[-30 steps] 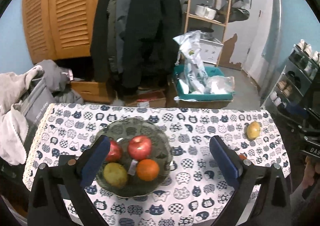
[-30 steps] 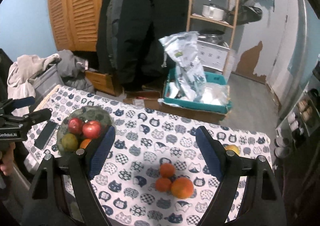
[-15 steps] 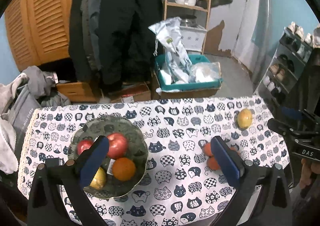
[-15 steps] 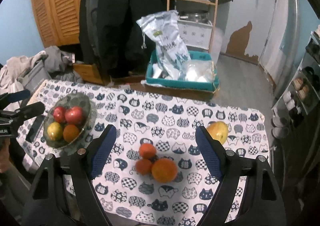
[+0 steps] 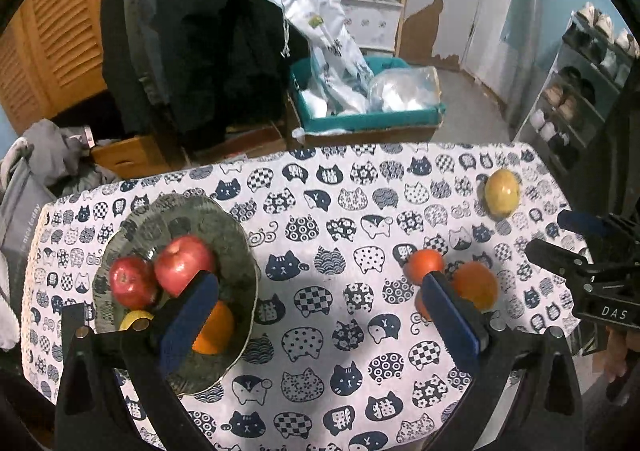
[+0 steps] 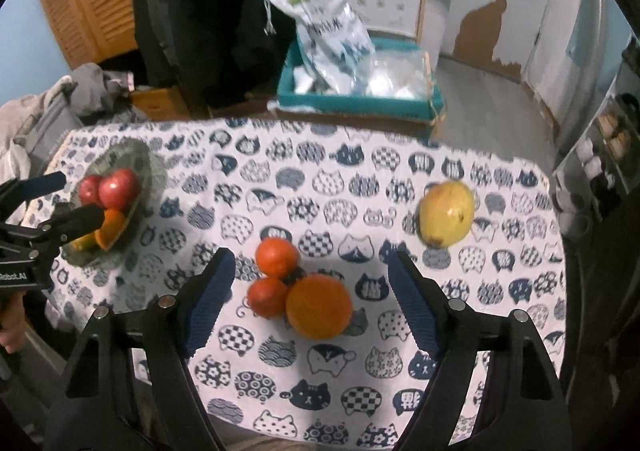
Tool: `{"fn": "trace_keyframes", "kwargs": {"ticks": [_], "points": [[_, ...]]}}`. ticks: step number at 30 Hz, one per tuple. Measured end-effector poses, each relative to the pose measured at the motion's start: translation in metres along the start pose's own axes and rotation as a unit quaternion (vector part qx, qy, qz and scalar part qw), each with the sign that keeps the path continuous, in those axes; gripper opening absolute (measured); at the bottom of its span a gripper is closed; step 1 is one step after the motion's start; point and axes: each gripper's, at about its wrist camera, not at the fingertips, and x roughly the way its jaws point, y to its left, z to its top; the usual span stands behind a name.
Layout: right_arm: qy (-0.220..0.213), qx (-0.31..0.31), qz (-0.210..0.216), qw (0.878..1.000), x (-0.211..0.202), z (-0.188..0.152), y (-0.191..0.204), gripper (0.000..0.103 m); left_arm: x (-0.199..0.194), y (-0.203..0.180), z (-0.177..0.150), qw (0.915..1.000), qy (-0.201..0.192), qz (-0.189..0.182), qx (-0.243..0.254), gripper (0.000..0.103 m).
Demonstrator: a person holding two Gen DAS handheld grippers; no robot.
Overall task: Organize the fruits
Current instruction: 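Move both tools back toward the oranges on the tablecloth, then grasp the large orange with the right tool while the left tool grasps a tangerine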
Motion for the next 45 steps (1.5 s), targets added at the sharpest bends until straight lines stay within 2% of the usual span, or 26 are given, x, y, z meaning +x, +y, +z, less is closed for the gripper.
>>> {"fn": "trace_keyframes", "kwargs": {"ticks": [8,13,20,22,27,36,41,45], "points": [[0.055,0.017,0.003,0.998,0.042,-0.016,-0.011,0.080,0.048,-0.013,-0.013,0.9989,0.046,-0.007,-0.004,0.102],[0.090,0.025,0.021,0.995,0.069,-0.027,-0.016,0.080,0.073,-0.022,-0.022,0.9974,0.072,-0.009,0.002,0.102],[0.112,0.025,0.027,0.993,0.088,-0.035,-0.019,0.080,0.087,-0.032,-0.030,0.9960,0.088,-0.011,0.012,0.102],[0.116,0.031,0.031,0.992,0.095,-0.036,-0.022,0.075,0.089,-0.032,-0.030,0.9958,0.090,-0.012,0.012,0.102],[0.131,0.046,0.044,0.989,0.112,-0.040,-0.026,0.070,0.092,-0.032,-0.030,0.9955,0.094,-0.014,0.008,0.102],[0.129,0.062,0.054,0.988,0.108,-0.039,-0.030,0.065,0.098,-0.037,-0.026,0.9945,0.101,-0.027,-0.004,0.102],[0.116,0.074,0.029,0.990,0.097,-0.040,-0.043,0.065,0.100,-0.051,-0.024,0.9942,0.101,-0.038,0.000,0.102],[0.098,0.083,-0.008,0.992,0.087,-0.038,-0.061,0.065,0.105,-0.066,-0.023,0.9933,0.106,-0.045,0.008,0.102]]}}
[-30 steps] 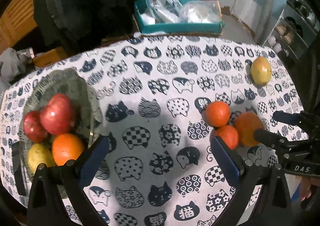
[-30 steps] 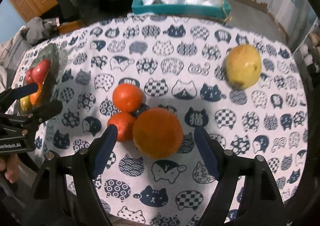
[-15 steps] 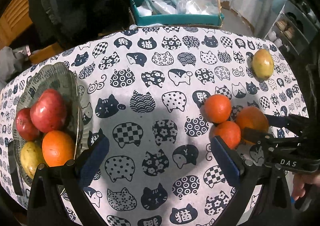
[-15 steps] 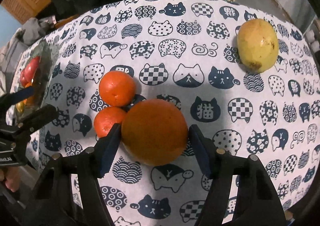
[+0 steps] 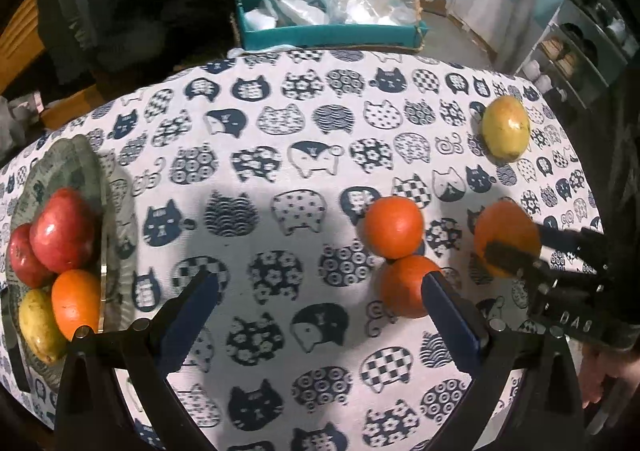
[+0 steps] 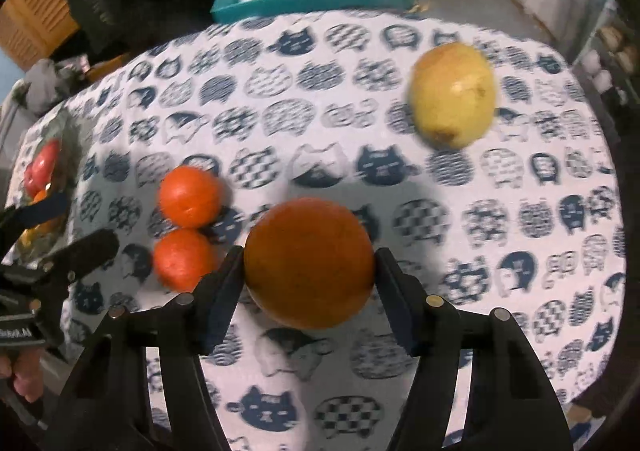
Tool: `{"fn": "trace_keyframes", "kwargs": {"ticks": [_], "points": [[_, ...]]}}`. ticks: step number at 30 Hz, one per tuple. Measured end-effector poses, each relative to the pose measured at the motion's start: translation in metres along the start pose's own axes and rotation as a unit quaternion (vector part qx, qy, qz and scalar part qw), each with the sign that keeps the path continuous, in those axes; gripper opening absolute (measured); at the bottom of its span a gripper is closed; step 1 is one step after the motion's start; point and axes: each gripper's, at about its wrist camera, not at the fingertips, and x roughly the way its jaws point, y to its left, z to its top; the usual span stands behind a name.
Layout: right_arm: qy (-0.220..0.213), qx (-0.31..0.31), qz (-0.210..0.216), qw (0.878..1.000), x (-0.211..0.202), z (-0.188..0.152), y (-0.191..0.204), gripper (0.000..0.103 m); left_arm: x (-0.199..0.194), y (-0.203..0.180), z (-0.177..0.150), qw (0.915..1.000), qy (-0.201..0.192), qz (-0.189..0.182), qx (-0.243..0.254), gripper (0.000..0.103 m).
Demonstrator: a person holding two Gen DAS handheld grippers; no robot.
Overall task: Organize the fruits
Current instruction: 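Grasp the large orange with the right tool while the left tool grasps a tangerine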
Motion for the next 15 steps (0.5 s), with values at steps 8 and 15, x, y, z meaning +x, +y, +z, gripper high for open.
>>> {"fn": "trace_keyframes", "kwargs": {"ticks": [8,15], "points": [[-0.020,0.023,-0.033,0.999,-0.008,0.001,-0.029,0.065,0.014,-0.030,0.002,0.9994,0.012,-0.007,0.031,0.102],[-0.024,0.041,-0.031,0.998,-0.010,-0.002,-0.042,0.065,0.034,-0.047,-0.001,0.9981,0.041,-0.019,0.041,0.102]]}}
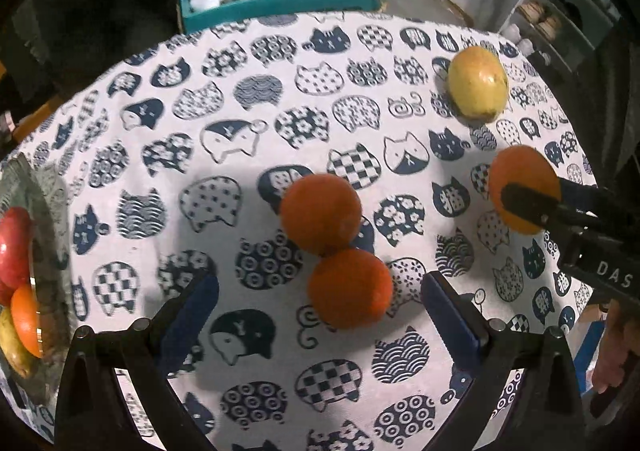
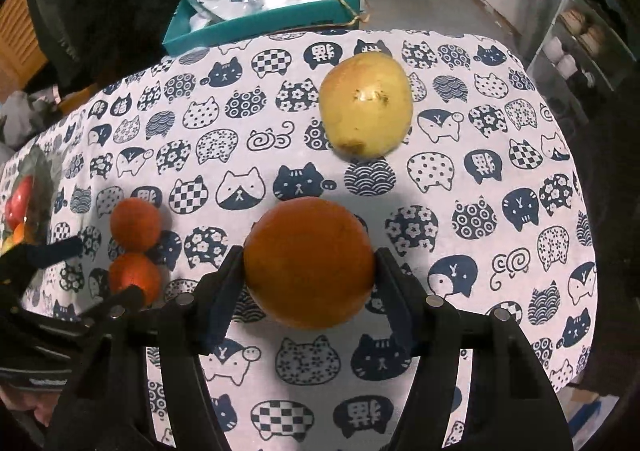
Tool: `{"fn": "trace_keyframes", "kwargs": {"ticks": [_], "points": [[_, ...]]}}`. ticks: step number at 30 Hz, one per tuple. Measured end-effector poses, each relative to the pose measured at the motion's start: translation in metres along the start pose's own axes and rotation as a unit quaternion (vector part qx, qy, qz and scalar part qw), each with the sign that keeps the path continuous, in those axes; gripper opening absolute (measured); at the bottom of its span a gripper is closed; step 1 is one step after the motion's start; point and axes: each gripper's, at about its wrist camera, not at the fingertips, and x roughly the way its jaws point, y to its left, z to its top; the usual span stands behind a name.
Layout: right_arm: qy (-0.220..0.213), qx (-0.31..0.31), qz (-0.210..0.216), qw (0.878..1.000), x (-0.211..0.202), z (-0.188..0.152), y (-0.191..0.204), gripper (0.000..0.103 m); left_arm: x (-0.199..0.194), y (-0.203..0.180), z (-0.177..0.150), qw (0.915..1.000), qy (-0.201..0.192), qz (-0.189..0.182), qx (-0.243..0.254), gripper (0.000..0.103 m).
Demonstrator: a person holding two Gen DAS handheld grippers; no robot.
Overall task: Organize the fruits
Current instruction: 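Grasp the large orange with the right tool while the left tool grasps a tangerine, then carry the large orange and tangerine over the glass bowl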
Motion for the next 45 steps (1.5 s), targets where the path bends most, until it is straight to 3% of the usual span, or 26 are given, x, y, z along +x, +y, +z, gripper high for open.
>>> {"fn": "trace_keyframes", "kwargs": {"ticks": [3,11,23,45], "points": [[0.001,0.001,0.002,1.000,0.002,0.000,-0.001,0.065,0.005,-0.003,-0.001,1.0000,0.007,-0.004,0.001,0.095],[-0.003,-0.002,0.007,1.000,0.003,0.004,0.008,0.065,0.013,-0.008,-0.003,0.9990,0.029,-0.030,0.016,0.046],[-0.034,-0.023,0.006,0.999,-0.018,0.008,0.024,0.065,-0.021,-0.003,-0.008,0.9991,-0.012,-0.021,0.035,0.045],[-0.123,-0.067,0.043,0.989,-0.099,0.022,0.077,0.065,-0.128,0.050,-0.010,0.9924,-0.118,-0.023,-0.024,0.044]]}}
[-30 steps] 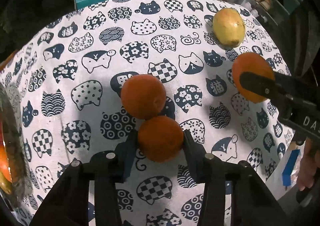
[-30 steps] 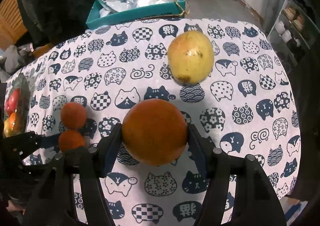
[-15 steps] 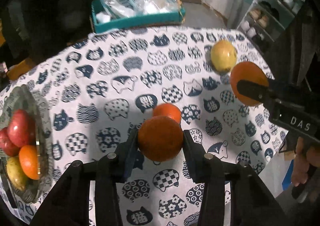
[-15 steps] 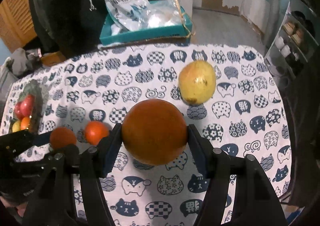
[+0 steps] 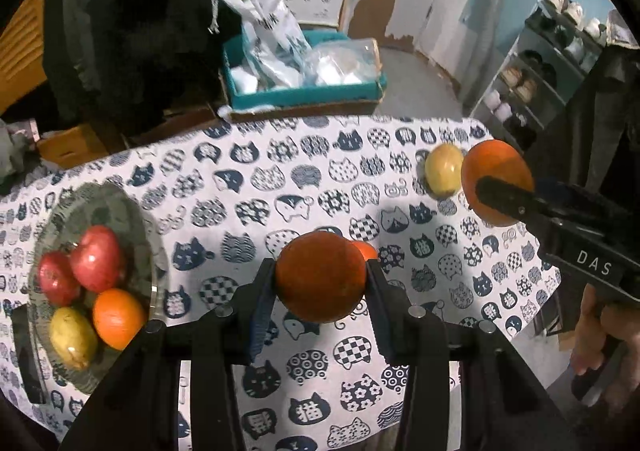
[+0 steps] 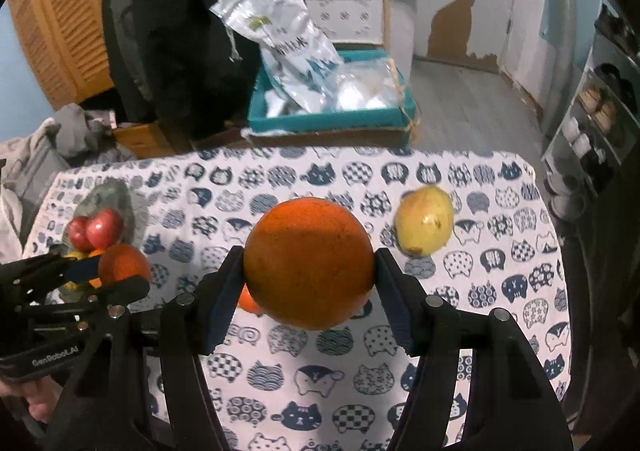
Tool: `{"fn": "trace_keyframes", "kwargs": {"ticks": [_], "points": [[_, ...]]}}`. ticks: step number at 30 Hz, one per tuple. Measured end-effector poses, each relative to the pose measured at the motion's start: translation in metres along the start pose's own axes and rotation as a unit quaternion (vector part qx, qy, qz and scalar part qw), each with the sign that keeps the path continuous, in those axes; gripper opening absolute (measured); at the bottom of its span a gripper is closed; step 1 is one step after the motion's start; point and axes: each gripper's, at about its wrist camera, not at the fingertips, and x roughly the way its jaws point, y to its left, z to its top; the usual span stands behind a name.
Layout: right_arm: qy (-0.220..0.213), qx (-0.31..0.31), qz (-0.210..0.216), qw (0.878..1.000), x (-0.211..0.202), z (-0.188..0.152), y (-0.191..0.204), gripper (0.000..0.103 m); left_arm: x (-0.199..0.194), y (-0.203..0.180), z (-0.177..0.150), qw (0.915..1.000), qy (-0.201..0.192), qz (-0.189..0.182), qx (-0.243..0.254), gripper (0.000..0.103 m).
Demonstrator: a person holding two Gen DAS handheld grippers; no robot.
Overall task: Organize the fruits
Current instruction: 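Carry the large orange and tangerine over the glass bowl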
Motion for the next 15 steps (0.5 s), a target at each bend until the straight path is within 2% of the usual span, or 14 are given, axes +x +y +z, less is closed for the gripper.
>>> {"fn": "trace_keyframes", "kwargs": {"ticks": [15], "points": [[-0.037,-0.044,0.026,0.998,-0.026,0.020,0.055,0.064,-0.053,0.031,0.006,0.9979,-0.057,0.026,-0.012,0.044]]}}
